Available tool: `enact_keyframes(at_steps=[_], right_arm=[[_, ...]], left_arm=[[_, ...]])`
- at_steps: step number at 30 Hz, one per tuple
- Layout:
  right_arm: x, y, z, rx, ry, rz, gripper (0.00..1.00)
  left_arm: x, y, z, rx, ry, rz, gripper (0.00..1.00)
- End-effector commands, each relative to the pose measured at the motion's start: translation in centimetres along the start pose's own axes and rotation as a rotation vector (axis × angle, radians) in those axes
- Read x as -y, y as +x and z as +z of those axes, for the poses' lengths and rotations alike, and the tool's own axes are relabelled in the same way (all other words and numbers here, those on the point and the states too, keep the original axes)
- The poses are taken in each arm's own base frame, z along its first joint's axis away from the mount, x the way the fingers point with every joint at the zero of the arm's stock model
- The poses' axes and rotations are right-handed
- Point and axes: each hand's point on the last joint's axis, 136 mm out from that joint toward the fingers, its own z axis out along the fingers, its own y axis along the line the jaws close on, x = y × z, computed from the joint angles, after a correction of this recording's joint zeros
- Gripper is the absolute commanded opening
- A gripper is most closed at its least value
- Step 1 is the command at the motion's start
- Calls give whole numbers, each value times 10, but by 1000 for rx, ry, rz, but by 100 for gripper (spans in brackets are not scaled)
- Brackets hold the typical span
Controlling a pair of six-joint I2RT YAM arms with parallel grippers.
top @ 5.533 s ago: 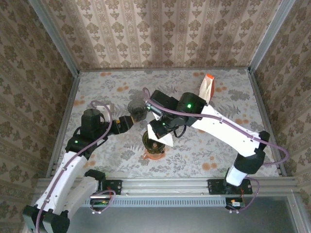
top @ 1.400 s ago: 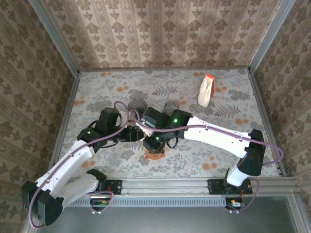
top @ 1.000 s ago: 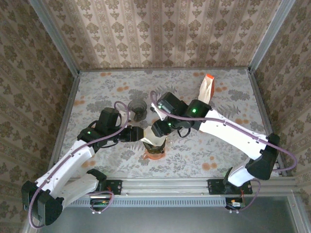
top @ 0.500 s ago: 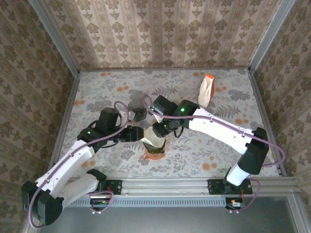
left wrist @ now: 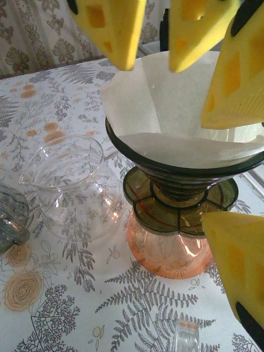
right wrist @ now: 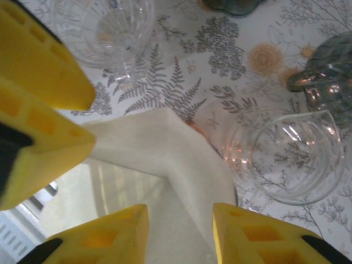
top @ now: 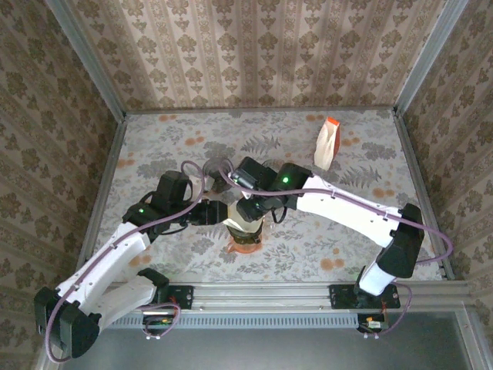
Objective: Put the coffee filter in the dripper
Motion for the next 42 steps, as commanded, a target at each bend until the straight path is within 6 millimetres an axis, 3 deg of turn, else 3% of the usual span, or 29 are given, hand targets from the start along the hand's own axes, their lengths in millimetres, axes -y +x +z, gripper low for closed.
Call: enact_keyframes(at_steps=[1,10,20,28,42], right_arm=[[-10,-3,-7,25,-51,14,32],[-30,12,12,-39,-103,-6,22],[-56,19,11,-44,-226,-30,20],[-54,20,15,-46,-213,-24,20],[-51,19,18,-38,-197,-15,20]], left_arm=[[3,2,2,-3,20,26,45],[5,2,0,4,24,30,46],[5,1,2,2,32,27,46],[10,2,-7,10,29,38,50],[6,14,-13,-20,14,27,47]])
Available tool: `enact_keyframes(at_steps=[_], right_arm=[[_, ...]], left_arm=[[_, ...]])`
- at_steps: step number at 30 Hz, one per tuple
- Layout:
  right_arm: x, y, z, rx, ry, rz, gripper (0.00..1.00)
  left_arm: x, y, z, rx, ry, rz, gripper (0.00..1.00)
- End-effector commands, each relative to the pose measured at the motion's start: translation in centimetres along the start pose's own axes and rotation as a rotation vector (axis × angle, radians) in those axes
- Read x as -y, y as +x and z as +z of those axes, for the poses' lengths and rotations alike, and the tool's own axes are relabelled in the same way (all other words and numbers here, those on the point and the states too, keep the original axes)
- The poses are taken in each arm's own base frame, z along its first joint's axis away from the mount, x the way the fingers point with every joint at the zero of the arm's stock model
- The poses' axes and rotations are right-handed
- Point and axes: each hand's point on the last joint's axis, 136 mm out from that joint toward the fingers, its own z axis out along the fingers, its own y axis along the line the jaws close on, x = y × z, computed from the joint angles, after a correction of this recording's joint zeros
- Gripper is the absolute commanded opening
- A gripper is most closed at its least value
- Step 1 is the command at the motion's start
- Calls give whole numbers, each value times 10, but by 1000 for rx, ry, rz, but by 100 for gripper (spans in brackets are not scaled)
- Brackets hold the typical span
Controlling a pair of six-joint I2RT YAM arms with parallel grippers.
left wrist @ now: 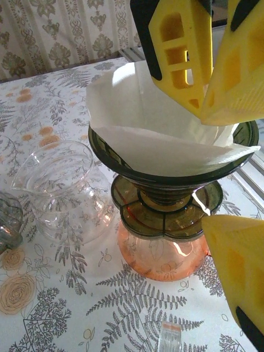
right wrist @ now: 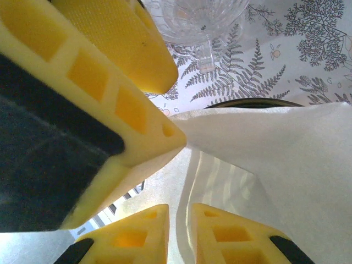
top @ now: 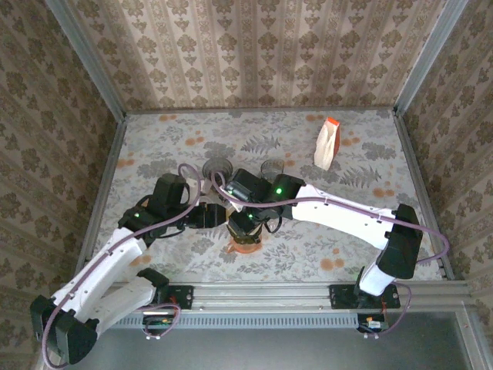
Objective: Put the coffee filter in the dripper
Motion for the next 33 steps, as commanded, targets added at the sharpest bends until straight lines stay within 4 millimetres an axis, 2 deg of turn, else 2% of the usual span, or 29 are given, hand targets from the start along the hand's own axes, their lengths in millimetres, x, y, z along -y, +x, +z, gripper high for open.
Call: enact_keyframes(at_steps=[1,6,11,14,17,20,26,33], right_arm=[[0,2,1,3,6,9,20],[3,-3,-3,26,18,14,21],[7,-14,-23,88,49,9,30],[17,-21,-41,140,97,22,48],[42,-22,-52,150,171,88,64],[63,-13,-47,102,224,142,74],[64,-5,-23,7,213,145,86],[68,5,2,-67,222,153,87]], left_arm=[[2,6,-2,-22,6,17,46],[-2,9,0,-34,-3,20,42],[-4,10,1,-37,-6,22,40],[-5,10,3,-39,-7,20,40],[-5,11,3,-39,-8,23,40],[-6,10,4,-36,-6,27,40],[-6,10,5,-38,-5,31,40],[-6,9,6,-39,0,35,40]])
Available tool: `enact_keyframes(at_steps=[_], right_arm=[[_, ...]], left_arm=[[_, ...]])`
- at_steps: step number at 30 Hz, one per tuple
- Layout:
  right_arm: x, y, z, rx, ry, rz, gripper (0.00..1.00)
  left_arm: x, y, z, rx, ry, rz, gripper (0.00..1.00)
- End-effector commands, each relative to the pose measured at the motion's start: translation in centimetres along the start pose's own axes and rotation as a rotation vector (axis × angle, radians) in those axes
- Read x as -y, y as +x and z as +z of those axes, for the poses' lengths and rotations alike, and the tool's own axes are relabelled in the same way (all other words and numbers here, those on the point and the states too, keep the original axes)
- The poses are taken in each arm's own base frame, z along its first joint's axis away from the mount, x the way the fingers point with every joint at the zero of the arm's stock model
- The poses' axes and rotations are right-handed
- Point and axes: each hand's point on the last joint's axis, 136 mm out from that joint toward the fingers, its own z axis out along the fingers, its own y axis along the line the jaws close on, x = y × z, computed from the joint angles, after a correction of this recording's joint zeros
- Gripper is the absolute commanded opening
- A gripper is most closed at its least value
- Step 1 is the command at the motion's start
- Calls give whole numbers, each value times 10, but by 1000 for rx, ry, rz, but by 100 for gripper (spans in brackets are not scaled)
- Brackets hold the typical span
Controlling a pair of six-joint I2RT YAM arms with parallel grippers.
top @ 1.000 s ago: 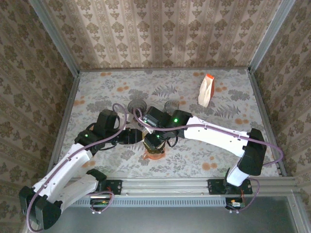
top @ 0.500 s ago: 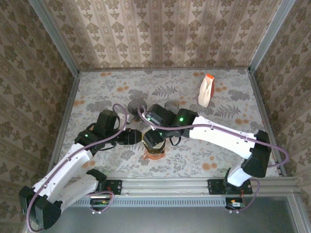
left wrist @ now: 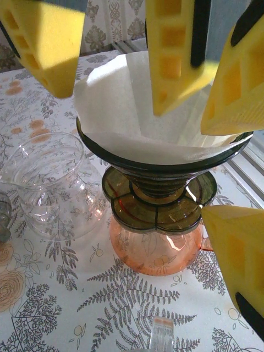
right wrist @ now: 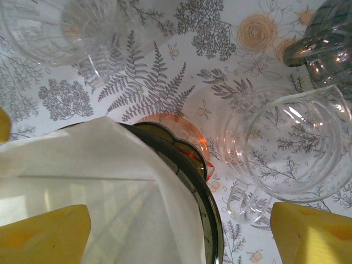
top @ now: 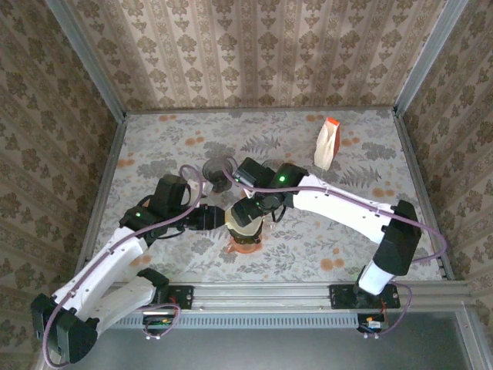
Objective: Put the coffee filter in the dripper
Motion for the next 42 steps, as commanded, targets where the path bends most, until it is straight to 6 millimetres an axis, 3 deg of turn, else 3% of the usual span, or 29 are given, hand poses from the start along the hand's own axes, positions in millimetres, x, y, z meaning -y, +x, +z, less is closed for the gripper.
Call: enact_keyframes(at_steps=[1,11,28,42], right_arm=[[-2,9,7,-54,0,3,86],[3,27,34,-130,33,0,86],[12,39,60,-179,105,-12,85],[11,33,53,-150,110,-6,85]], left_arm=[[-1,4,4,-15,13,25,40],[-2,3,7,-16,21,21,40],[-2,4,8,-14,28,17,45],[-7,7,13,-30,23,4,41]])
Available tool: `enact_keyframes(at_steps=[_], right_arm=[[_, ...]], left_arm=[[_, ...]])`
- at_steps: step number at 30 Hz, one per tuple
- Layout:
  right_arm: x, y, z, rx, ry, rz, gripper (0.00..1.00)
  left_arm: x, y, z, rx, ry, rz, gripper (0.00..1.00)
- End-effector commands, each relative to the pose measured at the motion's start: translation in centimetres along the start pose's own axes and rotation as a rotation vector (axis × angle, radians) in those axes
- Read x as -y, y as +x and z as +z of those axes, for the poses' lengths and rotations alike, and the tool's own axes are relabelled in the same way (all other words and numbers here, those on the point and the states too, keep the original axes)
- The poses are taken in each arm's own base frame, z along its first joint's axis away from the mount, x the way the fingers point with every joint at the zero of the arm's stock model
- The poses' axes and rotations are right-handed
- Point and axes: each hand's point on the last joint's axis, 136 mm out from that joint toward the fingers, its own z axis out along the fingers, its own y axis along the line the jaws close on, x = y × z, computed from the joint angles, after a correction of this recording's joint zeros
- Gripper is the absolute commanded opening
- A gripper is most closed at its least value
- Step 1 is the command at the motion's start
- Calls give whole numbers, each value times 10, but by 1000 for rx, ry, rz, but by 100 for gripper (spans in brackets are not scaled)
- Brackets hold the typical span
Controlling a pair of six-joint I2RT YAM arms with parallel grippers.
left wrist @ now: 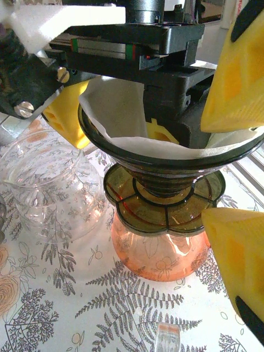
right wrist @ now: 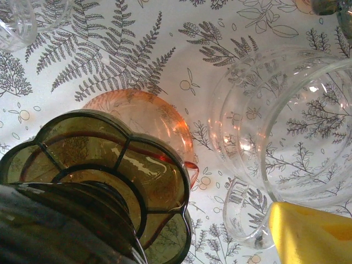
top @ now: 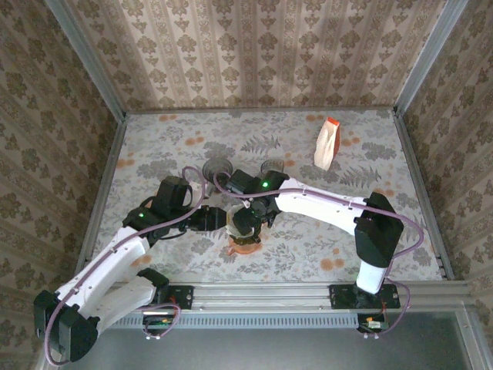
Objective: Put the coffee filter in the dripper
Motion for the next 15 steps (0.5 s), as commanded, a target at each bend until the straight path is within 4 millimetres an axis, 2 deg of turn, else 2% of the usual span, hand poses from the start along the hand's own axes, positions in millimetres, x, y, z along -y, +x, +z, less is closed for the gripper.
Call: enact_keyframes(at_steps=[1,8,15], right_arm=[[3,2,-4,5,27,11,85],[3,-12,-36,95,14,23,86],[14,-6,-61,131,30,45,86]], left_arm=[[-2,4,4,-20,6,4,40],[-2,4,5,-24,6,0,38],[-2,4,5,-19,8,-3,38]])
